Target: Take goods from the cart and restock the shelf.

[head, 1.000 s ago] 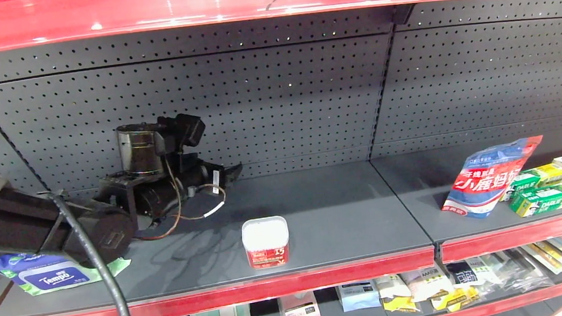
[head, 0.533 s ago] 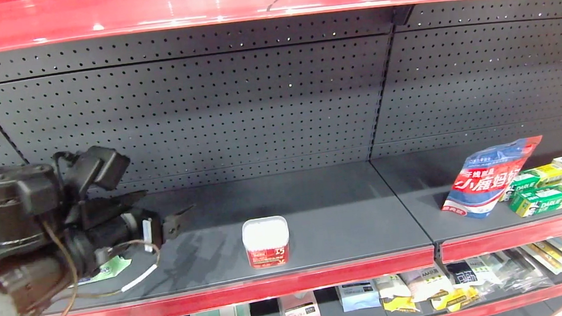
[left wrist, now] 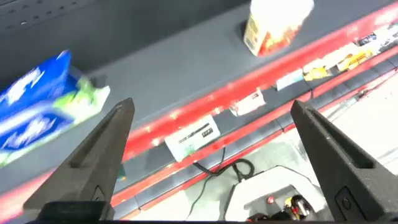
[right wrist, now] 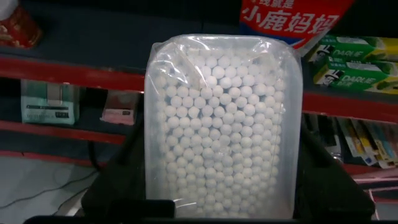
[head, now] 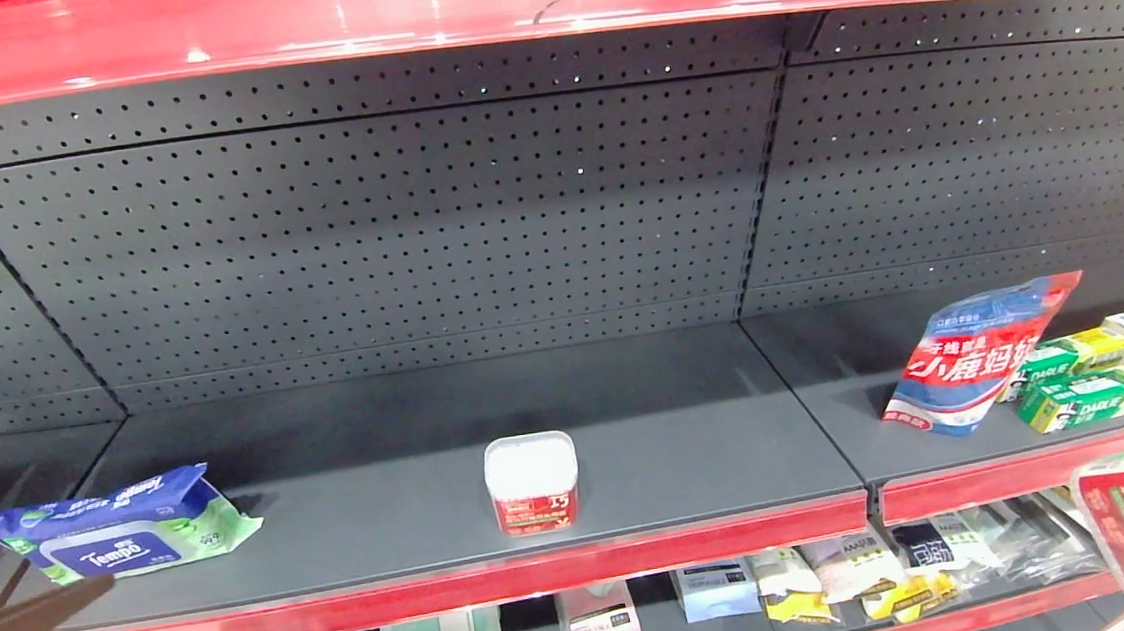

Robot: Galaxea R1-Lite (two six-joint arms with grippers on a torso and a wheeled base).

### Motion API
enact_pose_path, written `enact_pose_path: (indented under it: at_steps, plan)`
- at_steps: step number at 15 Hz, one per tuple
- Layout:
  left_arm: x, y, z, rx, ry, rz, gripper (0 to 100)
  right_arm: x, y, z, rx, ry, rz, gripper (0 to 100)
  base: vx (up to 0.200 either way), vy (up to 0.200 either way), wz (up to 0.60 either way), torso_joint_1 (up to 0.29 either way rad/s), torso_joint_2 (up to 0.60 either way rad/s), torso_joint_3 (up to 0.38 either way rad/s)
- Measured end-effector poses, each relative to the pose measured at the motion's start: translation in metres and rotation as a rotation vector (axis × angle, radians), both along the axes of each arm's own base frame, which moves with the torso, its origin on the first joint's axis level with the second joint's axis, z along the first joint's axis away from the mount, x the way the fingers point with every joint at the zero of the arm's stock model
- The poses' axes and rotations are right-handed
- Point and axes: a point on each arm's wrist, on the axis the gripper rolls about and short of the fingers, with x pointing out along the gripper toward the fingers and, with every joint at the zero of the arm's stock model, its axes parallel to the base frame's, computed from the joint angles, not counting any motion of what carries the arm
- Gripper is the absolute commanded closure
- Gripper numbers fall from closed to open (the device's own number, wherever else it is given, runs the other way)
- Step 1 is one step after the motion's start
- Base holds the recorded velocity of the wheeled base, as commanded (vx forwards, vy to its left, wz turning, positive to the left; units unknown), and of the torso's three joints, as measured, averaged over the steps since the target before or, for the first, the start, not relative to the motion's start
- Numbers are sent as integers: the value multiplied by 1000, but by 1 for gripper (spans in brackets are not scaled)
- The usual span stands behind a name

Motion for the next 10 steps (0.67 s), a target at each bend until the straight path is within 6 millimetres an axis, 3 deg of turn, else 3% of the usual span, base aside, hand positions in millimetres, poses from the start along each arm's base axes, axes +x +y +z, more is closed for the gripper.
enact_pose_path:
  at_steps: [3,6,10]
  plan:
    - [-42,15,-8,-11,-53,1,0,12,3,1,-31,42,71,100,0,0,0,0,0,0]
    - [-67,23,-21,-22,-106,8,0,24,4,7,-32,58,89,100,0,0,0,0,0,0]
    - [-78,27,-30,-41,-164,10,0,33,5,9,-33,83,89,100,0,0,600,0,4,2]
